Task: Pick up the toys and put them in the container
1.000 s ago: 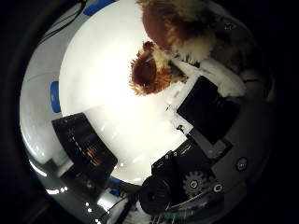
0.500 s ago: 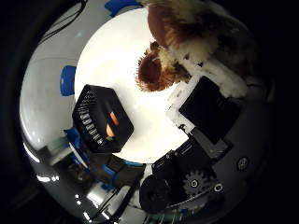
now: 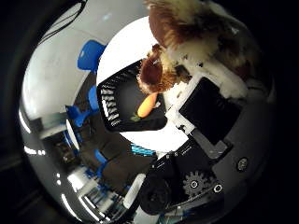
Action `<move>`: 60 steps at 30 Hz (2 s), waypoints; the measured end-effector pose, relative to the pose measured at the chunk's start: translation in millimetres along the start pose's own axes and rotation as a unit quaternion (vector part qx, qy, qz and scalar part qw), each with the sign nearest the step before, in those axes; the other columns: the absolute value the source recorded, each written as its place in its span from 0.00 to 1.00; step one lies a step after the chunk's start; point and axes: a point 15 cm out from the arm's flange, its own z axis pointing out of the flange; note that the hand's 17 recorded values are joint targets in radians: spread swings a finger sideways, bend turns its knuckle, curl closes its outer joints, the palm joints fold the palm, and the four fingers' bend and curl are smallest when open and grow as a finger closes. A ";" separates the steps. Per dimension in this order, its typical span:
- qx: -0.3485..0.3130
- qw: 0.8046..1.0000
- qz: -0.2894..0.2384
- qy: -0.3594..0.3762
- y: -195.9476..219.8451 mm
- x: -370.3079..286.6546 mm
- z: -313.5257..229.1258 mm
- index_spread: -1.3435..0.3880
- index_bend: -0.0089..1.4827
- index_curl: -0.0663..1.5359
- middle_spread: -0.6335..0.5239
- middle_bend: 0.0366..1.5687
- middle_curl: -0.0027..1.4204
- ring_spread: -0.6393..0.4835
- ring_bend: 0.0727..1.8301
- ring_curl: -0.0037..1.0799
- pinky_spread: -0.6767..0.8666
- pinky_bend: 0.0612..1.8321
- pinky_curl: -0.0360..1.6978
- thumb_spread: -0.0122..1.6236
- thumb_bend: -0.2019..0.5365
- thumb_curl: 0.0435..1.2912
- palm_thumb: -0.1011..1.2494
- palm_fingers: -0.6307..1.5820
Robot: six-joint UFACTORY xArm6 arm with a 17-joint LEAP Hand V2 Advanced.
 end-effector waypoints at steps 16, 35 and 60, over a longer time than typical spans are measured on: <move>0.037 0.992 -0.120 -0.010 5.1 -193.0 -24.7 0.61 0.63 0.58 0.41 0.83 0.54 0.35 0.71 0.73 0.27 0.64 0.59 0.67 0.25 0.46 0.81 0.78; -0.015 0.992 -0.117 -0.047 29.6 -197.8 -17.6 0.58 0.17 0.49 0.37 0.69 0.48 0.31 0.66 0.61 0.12 0.52 0.47 0.78 0.24 0.28 0.60 0.66; 0.021 0.988 -0.075 -0.136 79.2 -116.3 -40.4 0.54 0.12 0.25 0.56 0.15 0.23 0.75 0.19 0.22 0.74 0.19 0.22 0.74 0.25 0.20 0.53 0.36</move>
